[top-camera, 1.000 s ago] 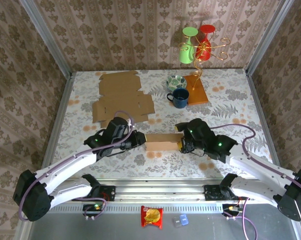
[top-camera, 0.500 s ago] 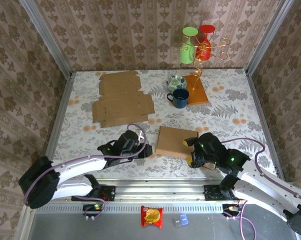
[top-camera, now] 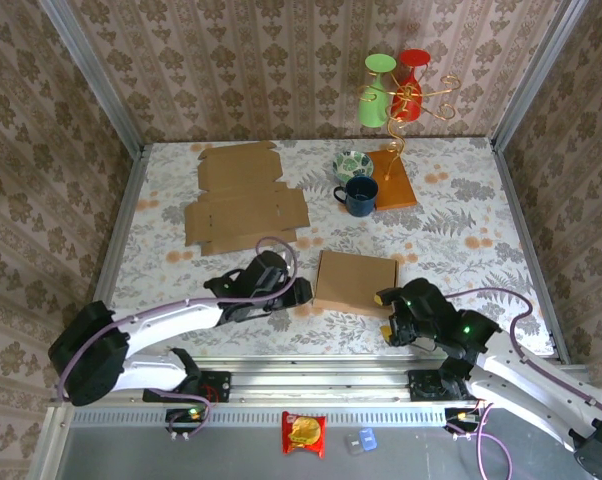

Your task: Fold the paper box

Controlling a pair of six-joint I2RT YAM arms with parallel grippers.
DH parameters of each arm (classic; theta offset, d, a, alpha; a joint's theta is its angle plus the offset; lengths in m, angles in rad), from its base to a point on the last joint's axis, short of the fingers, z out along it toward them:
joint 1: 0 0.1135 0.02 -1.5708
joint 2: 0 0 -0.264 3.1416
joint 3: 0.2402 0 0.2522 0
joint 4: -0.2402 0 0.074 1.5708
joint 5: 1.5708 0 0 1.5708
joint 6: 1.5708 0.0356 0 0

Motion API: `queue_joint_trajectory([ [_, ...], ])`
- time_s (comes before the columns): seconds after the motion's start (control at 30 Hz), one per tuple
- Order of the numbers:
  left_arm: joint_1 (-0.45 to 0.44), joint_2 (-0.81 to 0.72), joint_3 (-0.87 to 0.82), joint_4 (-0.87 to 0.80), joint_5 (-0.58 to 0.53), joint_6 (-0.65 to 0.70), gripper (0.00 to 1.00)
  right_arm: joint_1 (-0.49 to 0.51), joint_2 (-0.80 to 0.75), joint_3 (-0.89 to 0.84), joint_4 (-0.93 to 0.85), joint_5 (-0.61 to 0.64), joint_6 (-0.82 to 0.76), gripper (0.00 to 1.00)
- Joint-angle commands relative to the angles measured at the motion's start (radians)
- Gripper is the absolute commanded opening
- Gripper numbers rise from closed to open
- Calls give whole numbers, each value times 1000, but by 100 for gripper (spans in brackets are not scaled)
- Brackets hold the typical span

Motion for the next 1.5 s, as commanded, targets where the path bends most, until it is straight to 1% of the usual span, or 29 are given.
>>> queue_joint_trajectory([
  [0.0,13,26,77,-96,55,-20,47,-31,26,1,-6,3,-67,72],
  [0.1,30,128,144,-115,117,46,47,-58,53,19,2,-20,-118,71],
  [0.17,33,190,187,-121,145,80,47,-77,68,54,-24,-27,-167,71],
  [0.3,31,286,285,-203,134,163,47,-121,103,127,-92,-58,-269,71],
  [0.4,25,337,333,-277,108,211,46,-140,113,154,-107,-75,-309,71],
  [0.5,16,360,350,-298,90,236,45,-154,113,179,-125,-84,-339,71],
  [0.67,4,397,349,-234,94,213,40,-178,102,210,-155,-95,-389,70],
  [0.83,-15,463,385,-159,105,176,34,-216,90,248,-203,-105,-455,67],
  [1.03,-40,559,446,-43,125,122,30,-266,82,335,-312,-104,-581,66],
  [1.2,-65,675,548,35,144,103,29,-303,74,409,-392,-95,-663,66],
  [1.47,-82,853,739,102,167,97,29,-338,52,478,-479,-97,-747,66],
])
